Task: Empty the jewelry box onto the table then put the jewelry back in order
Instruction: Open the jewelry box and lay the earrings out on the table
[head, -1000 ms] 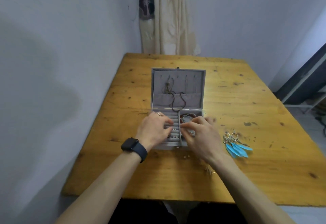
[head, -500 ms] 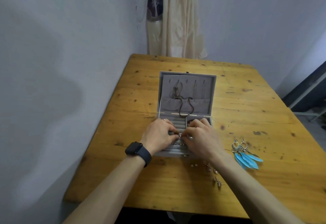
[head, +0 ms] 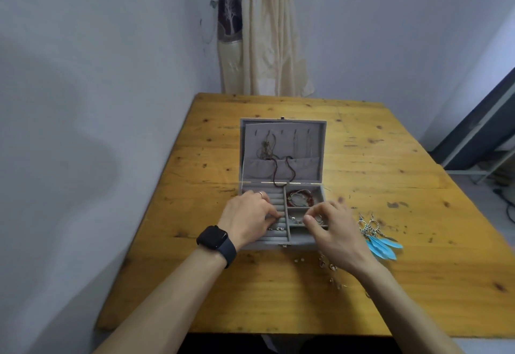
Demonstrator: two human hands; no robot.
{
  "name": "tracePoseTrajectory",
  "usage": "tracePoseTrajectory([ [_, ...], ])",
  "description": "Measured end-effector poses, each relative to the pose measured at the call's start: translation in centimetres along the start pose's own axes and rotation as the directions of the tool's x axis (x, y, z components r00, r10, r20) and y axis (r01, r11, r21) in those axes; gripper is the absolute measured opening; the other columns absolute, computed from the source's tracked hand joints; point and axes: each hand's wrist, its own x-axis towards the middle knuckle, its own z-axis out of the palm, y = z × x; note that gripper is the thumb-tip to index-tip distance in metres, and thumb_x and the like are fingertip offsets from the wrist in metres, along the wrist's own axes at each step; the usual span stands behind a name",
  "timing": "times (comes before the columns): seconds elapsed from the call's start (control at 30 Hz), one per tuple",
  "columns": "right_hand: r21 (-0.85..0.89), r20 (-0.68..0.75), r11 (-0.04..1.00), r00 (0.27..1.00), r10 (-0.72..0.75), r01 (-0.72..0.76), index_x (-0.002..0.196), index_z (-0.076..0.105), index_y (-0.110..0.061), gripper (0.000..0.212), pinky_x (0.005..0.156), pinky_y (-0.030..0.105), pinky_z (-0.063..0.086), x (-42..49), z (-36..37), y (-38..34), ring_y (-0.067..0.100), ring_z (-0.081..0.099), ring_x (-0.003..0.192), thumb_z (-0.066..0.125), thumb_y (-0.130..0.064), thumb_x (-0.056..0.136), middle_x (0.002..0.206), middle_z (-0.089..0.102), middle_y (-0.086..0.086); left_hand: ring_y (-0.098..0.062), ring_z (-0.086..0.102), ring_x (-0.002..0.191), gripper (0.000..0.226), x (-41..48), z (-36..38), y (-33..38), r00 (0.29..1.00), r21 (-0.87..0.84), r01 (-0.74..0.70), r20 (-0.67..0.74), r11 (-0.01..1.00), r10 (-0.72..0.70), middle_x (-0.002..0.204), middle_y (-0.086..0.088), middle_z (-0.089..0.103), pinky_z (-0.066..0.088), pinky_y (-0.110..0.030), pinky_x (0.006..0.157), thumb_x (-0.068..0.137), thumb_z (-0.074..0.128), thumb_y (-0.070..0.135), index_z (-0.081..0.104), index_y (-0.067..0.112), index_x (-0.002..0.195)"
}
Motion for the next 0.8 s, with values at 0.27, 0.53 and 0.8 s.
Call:
tracePoseTrajectory([
  [0.27, 0.151, -0.159, 0.987, 0.985, 0.072, -0.048, 0.082, 0.06, -0.034, 0.014, 0.075, 0.012, 0.033, -6.3, -1.3, 1.3, 0.001, 0.05, 0.093, 0.068, -0.027, 0.092, 0.09, 0.058, -0.018, -0.016, 0.061, 0.103, 0.01, 1.3, -1.0, 0.8, 0.994, 0.035, -0.01, 0.11, 0.999, 0.007, 0.109, 0.01, 0.064, 0.05, -0.031, 0.079, 0.094, 0.064, 0.032, 0.073, 0.031, 0.099],
  [0.53, -0.001, -0.228, 1.0, 0.974, 0.01, -0.01, 0.09, 0.068, -0.031, 0.01, 0.091, 0.012, 0.032, -11.1, 0.3, 2.7, 0.01, 0.044, 0.105, 0.076, -0.027, 0.086, 0.106, 0.056, -0.017, -0.011, 0.06, 0.092, 0.013, -0.7, -2.1, 0.9, 0.997, -0.091, 0.067, 0.042, 0.994, -0.063, 0.101, 0.011, 0.061, 0.054, -0.033, 0.077, 0.097, 0.061, 0.036, 0.068, 0.025, 0.098],
  [0.8, -0.184, -0.185, 0.983, 0.981, -0.061, 0.026, 0.087, 0.068, -0.033, 0.006, 0.1, 0.046, 0.034, -12.0, 3.6, 2.3, 0.025, 0.036, 0.135, 0.07, -0.039, 0.086, 0.135, 0.053, -0.005, -0.011, 0.058, 0.099, 0.007, -9.8, 3.9, 4.8, 0.978, -0.33, -0.014, -0.203, 0.944, -0.056, 0.105, 0.01, 0.057, 0.053, -0.037, 0.086, 0.088, 0.073, 0.031, 0.071, 0.024, 0.091],
])
